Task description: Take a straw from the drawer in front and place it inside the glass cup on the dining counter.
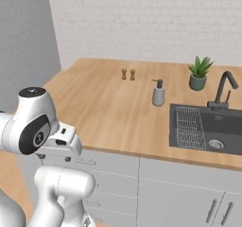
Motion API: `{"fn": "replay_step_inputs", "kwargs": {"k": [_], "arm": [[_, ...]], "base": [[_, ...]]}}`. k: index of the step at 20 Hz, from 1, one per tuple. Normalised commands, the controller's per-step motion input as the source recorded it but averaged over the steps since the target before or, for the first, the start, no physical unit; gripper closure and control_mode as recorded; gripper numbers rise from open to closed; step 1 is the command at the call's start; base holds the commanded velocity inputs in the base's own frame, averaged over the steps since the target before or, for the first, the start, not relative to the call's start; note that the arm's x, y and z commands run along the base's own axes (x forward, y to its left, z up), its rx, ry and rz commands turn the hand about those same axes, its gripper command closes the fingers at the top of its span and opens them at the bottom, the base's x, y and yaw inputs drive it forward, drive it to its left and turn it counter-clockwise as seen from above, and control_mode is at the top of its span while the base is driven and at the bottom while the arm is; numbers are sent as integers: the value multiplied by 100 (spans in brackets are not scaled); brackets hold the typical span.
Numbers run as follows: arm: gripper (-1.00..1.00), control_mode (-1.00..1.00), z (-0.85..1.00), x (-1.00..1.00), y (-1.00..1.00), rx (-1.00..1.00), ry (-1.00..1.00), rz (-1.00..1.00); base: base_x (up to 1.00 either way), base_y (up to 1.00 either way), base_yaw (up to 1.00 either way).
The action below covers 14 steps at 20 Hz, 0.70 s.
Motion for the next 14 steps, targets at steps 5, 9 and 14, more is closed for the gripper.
{"fn": "replay_step_inputs", "kwargs": {"k": [5,9,14], "arm": [[-100,100,0,0,0,0,0,0],[-100,100,0,0,0,0,0,0],[-100,100,0,0,0,0,0,0]], "base": [[-40,41,0],[-26,67,-1],[-20,78,-1]]}}
